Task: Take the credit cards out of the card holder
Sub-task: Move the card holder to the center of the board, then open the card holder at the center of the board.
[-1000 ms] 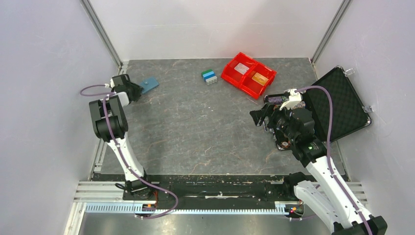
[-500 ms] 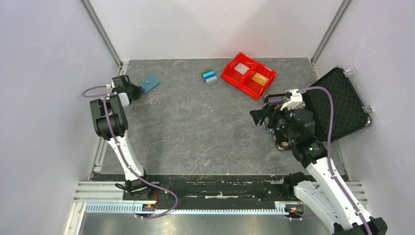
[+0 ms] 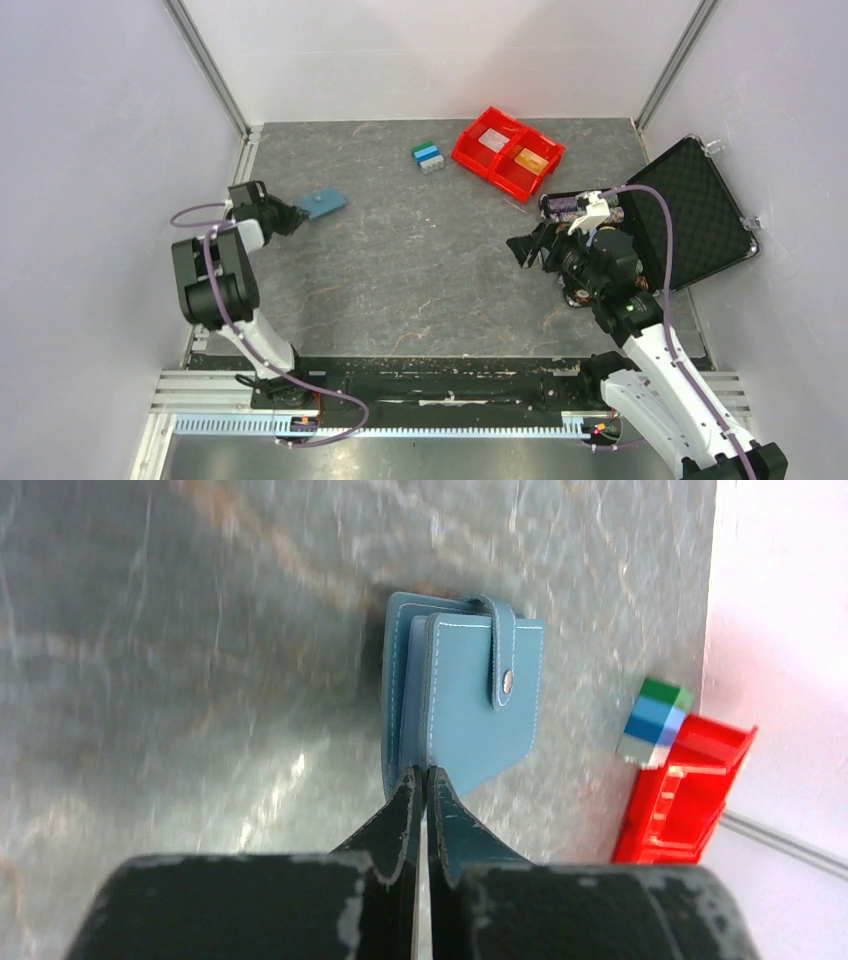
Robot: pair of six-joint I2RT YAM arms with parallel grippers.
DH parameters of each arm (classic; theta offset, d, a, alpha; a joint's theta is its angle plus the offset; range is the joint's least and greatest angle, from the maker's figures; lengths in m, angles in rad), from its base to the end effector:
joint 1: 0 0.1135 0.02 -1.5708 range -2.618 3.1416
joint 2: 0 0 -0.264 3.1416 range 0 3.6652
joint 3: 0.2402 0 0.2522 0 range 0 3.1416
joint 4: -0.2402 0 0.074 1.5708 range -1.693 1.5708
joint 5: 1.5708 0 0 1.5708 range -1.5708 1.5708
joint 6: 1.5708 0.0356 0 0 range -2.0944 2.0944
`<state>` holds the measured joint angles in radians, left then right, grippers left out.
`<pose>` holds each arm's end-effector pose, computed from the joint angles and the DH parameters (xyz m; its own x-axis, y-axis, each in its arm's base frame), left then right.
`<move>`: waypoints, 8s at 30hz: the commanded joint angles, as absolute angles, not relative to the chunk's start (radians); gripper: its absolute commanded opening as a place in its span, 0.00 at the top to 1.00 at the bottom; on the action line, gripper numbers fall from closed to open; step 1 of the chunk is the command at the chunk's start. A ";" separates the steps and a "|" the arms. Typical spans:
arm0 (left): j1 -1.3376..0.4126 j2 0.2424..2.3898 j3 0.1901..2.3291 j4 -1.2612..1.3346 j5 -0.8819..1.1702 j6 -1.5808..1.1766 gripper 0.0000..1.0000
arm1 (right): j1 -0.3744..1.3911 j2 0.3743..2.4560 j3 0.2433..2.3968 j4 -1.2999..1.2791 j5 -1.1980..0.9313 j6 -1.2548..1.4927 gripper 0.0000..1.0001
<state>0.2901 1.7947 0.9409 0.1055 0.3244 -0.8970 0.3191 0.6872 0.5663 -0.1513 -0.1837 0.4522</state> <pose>0.3518 0.0932 0.1524 -0.3698 -0.8834 -0.2878 -0.5390 0.4563 -0.7080 0.1606 0.0599 0.2817 -0.4374 0.3079 -0.8449 -0.3162 0.8269 0.4650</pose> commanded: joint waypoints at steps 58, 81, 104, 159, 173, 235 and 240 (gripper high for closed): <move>-0.343 0.772 0.379 -0.263 0.118 -0.820 0.40 | 1.085 1.433 0.601 0.456 0.061 -0.083 0.50; -0.343 0.790 0.296 -0.185 0.231 -0.876 0.42 | 1.084 1.617 0.561 0.677 -0.056 -0.333 0.52; -0.344 0.825 0.282 -0.161 0.276 -0.853 0.44 | 1.087 1.677 0.583 0.716 0.030 -0.331 0.48; -0.345 0.968 0.251 -0.028 0.393 -0.887 0.53 | 1.069 1.787 0.664 0.561 0.158 -0.175 0.81; -0.345 0.962 0.264 -0.028 0.412 -0.884 0.52 | 1.053 1.696 0.681 0.481 0.202 0.095 1.00; -0.561 1.080 0.505 -0.113 0.323 -0.873 0.29 | 0.794 1.178 0.549 0.362 -0.140 0.628 1.00; -0.562 1.075 0.484 -0.071 0.344 -0.864 0.25 | 0.795 1.149 0.524 0.373 -0.113 0.647 1.00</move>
<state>-0.5606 1.0851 0.4770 -0.0814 0.3351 -0.9112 0.7986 1.1824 0.5388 0.3191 -0.1177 0.6125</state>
